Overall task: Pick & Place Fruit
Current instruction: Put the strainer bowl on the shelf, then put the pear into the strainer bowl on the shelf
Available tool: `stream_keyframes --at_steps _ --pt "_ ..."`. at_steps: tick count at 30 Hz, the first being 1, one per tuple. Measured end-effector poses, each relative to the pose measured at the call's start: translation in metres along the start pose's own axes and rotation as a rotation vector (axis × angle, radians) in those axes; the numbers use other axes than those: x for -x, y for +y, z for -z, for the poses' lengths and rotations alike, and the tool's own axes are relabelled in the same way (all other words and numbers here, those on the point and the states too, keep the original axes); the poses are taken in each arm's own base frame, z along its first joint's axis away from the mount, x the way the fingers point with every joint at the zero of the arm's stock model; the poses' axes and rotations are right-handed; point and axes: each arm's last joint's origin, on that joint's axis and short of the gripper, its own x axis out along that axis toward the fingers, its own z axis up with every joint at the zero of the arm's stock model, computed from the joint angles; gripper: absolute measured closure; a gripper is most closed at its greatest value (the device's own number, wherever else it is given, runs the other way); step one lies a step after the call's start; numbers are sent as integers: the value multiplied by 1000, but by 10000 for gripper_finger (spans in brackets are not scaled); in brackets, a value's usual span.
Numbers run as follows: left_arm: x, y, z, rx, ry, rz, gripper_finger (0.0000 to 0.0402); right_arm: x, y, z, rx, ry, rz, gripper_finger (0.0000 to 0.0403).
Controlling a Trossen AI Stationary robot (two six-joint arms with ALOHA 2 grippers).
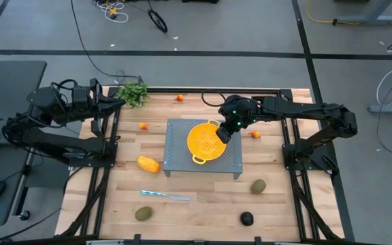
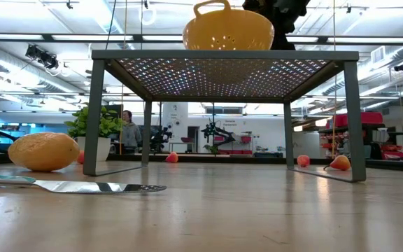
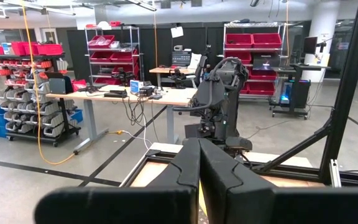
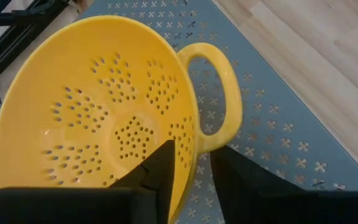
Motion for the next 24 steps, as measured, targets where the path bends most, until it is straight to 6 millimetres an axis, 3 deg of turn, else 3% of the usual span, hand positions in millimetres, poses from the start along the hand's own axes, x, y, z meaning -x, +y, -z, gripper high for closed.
stream_keyframes --at_steps 13,24 --pt "0 0 0 0 0 0 397 0 0 0 5 3 -6 220" --pt "0 0 0 0 0 0 391 11 2 -2 5 5 -1 212"
